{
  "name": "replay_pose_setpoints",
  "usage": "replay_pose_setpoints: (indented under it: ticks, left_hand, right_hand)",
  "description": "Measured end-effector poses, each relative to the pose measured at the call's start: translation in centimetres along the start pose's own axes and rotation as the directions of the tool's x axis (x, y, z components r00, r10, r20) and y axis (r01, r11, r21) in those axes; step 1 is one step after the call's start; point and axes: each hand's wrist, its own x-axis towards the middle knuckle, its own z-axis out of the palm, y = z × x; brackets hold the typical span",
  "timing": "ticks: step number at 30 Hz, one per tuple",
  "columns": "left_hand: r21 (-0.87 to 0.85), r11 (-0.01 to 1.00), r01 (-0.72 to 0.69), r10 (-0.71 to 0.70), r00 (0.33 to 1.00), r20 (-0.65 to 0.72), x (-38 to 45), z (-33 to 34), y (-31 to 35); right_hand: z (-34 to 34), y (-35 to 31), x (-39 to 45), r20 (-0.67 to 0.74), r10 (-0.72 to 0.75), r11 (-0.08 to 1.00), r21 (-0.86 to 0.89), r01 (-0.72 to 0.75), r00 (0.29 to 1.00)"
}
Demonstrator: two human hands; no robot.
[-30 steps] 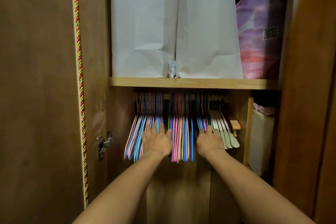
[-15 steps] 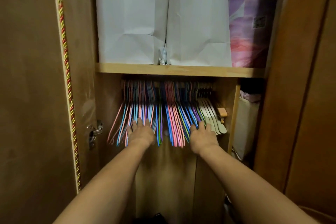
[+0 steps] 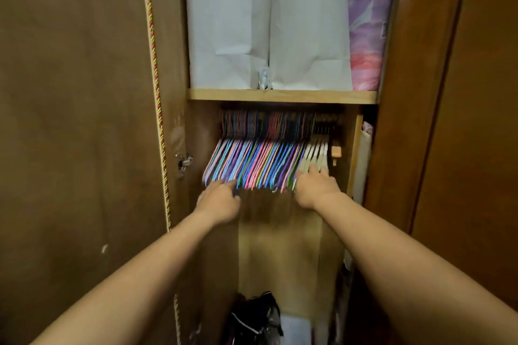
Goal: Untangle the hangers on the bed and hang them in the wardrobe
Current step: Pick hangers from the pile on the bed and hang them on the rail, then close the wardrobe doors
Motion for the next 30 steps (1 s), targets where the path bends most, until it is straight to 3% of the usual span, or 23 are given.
replay_pose_setpoints:
  ticks: [4, 11, 13, 15, 17, 19, 22, 24, 26, 28, 30]
  left_hand:
    - [-0.069, 0.997, 0.046, -0.051, 0.996, -0.069, -8.5, -1.3, 0.8]
    - [-0.007, 0.984, 0.177, -0.177, 0.978, -0.106, -24.8, -3.7, 2.1]
    - [-0.026, 0.981, 0.192, -0.193, 0.958, -0.212, -29.0, -5.5, 1.8]
    - [-0.018, 0.988, 0.156, -0.148, 0.889, -0.434, -33.2, -7.3, 1.2]
    - [0.092, 0.988, 0.121, -0.031, 0.753, -0.657, -36.5, -8.8, 0.3]
    - [0.068, 0.978, 0.197, -0.077, 0.645, -0.761, -38.3, -10.2, -1.5]
    - [-0.309, 0.882, 0.357, -0.468, 0.568, -0.677, -37.4, -12.7, -4.8]
    - [-0.507, 0.779, 0.368, -0.615, 0.607, -0.503, -35.7, -14.5, -6.3]
    - [-0.696, 0.655, 0.293, -0.659, 0.673, -0.336, -33.9, -15.8, -7.5]
    - [-0.760, 0.578, 0.297, -0.691, 0.674, -0.262, -32.8, -16.1, -8.0]
    - [-0.641, 0.649, 0.410, -0.717, 0.612, -0.334, -32.4, -15.4, -8.5]
  right_hand:
    - [-0.5, 0.1, -5.7, 0.056, -0.094, 0.995, -0.012, 0.095, 0.994]
    - [-1.1, -1.7, -16.3, 0.146, -0.278, 0.960, 0.059, 0.272, 0.949]
    - [-2.0, -2.4, -18.4, 0.135, -0.332, 0.942, 0.102, 0.320, 0.934]
    - [-2.4, -3.1, -20.1, 0.107, -0.384, 0.920, 0.131, 0.370, 0.917]
    - [-2.4, -3.6, -21.4, 0.095, -0.409, 0.908, 0.146, 0.394, 0.908]
    - [-2.4, -4.2, -22.5, 0.125, -0.408, 0.908, 0.163, 0.386, 0.905]
    - [-2.8, -4.8, -23.3, 0.152, -0.393, 0.913, 0.184, 0.365, 0.907]
    - [-3.2, -4.8, -23.5, 0.134, -0.391, 0.912, 0.187, 0.364, 0.911]
    - [-3.5, -4.4, -23.7, 0.109, -0.385, 0.914, 0.182, 0.362, 0.917]
    - [-3.5, -3.7, -24.0, 0.108, -0.378, 0.918, 0.175, 0.357, 0.920]
    - [-3.2, -2.6, -24.1, 0.116, -0.359, 0.926, 0.169, 0.338, 0.926]
